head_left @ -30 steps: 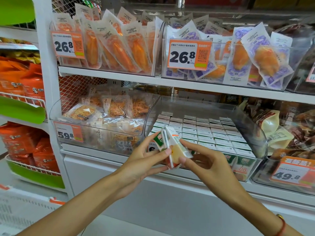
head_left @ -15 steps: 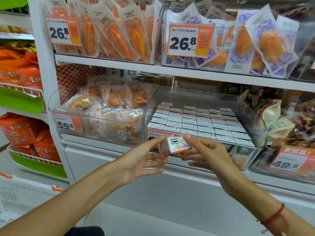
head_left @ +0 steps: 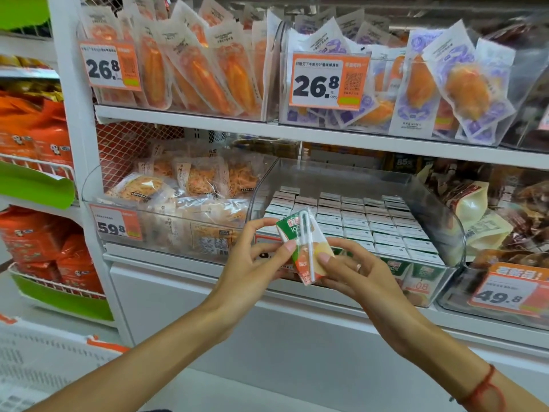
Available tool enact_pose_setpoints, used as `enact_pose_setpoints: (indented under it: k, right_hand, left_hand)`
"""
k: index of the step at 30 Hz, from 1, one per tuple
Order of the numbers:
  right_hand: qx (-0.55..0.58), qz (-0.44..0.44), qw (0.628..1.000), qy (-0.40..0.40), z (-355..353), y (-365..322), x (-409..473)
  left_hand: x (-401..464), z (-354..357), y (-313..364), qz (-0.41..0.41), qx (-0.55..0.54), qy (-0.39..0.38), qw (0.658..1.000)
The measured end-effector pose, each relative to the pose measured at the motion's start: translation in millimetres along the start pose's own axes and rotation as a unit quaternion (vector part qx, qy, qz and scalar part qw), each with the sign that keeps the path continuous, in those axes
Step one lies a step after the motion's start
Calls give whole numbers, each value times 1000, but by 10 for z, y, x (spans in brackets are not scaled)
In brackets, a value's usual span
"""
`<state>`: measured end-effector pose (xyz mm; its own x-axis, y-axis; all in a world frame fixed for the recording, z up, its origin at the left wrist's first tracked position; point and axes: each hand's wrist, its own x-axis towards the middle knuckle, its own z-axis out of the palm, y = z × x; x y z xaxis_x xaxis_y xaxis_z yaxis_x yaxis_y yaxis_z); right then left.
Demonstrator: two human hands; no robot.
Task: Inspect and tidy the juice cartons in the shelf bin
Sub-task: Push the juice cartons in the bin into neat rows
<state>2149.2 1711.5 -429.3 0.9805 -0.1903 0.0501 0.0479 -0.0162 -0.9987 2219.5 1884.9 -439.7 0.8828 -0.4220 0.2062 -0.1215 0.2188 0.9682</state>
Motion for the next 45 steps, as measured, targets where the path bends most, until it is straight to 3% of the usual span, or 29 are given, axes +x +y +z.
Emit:
enact_pose_setpoints:
  k: [4,7,10,15,19,24,28,32,35,40,45]
  right_hand:
    - [-39,-41,998,29,29,7,8]
    - [-128,-133,980,77,25,20,-8]
    - [-284,-261,916,108,-46,35,6]
    - [-475,-440,755,100,-141,75,71]
    - [-526,-466,707,80,-164,117,143]
    - [-555,-404,724,73,-357,116,300]
    - [-587,-275,750,134,-703,84,506]
    - [-622,-176,754,113,-972,131,637]
    - [-616,-154,766,98,-1058,179,673]
    - [-633,-156,753,89,-1071,207,695]
    - [-650,-175,734,95,-1068,235,695]
  left_hand:
    - [5,12,6,-11,3,25,1000]
    - [4,-12,17,-62,4,33,998]
    - [23,-33,42,-131,-72,19,989]
    - [36,-80,87,-194,-148,-48,969]
    - [32,-71,42,-168,-113,-47,978]
    - [188,-96,132,-109,-78,21,991]
    - [556,16,301,-64,-39,66,995]
    - [1074,286,275,-4,69,101,993]
    - [1516,454,105,8,132,138,982]
    - [2115,543,-177,-27,205,219,954]
    - [2447,450,-284,-7,344,88,935]
